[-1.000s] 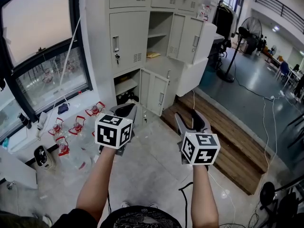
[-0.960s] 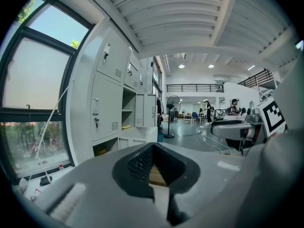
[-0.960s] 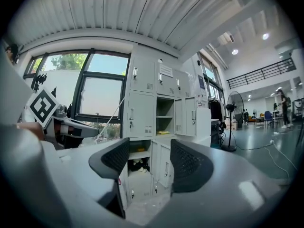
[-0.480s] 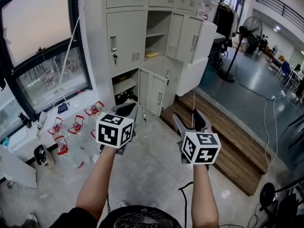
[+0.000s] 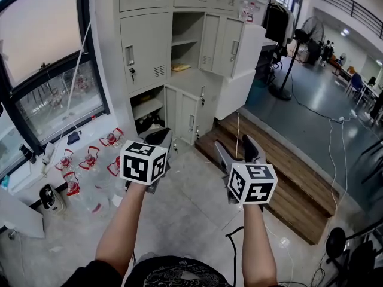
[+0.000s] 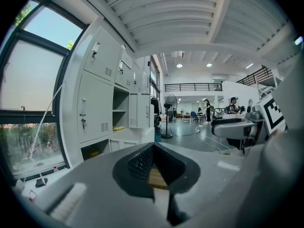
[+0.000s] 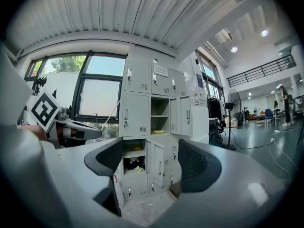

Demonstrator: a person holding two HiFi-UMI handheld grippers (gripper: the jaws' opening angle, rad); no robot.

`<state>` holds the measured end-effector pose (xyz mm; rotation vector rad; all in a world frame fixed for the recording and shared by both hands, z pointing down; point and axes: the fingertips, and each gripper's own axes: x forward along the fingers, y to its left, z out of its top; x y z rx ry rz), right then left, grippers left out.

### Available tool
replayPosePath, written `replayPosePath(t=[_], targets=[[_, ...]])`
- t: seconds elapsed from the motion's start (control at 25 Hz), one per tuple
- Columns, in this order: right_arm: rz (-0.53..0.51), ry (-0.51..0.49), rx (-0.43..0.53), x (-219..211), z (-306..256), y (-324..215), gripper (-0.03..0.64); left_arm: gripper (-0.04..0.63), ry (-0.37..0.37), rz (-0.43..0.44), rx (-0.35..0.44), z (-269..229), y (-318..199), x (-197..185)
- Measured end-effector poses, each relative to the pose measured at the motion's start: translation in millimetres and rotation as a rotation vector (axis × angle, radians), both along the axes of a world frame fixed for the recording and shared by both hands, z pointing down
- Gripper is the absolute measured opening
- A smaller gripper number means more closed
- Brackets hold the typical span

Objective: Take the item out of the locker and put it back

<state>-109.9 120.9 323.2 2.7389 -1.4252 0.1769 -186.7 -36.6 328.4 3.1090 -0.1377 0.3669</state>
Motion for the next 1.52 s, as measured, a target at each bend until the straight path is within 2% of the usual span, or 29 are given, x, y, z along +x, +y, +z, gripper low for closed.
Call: replayPosePath(t=[0.4,0.72,1.12,1.52], targets=[[0.020,-0.002,0.016,19.1,-0.6,31.5,0.383,0.003,0.003,0.025,0.029,-2.5,29.7,25.3],[0.030,-0.011,0.021,42.8,9.0,33.0,0.383,0.003,-0.008,0.040,0.040,4.4,30.7,49.2],[0.011,-0.012,0.002,91.1,17.4,-10.6,0.382,0.003,-0.004,0.026,0.031,12.4,-12.0,97.5],[0.012,-0.012,-0.024,164.4,12.6,-75.3,0.382,0.003,0.002,0.027,0.020,11.3,-82.1,173.9]])
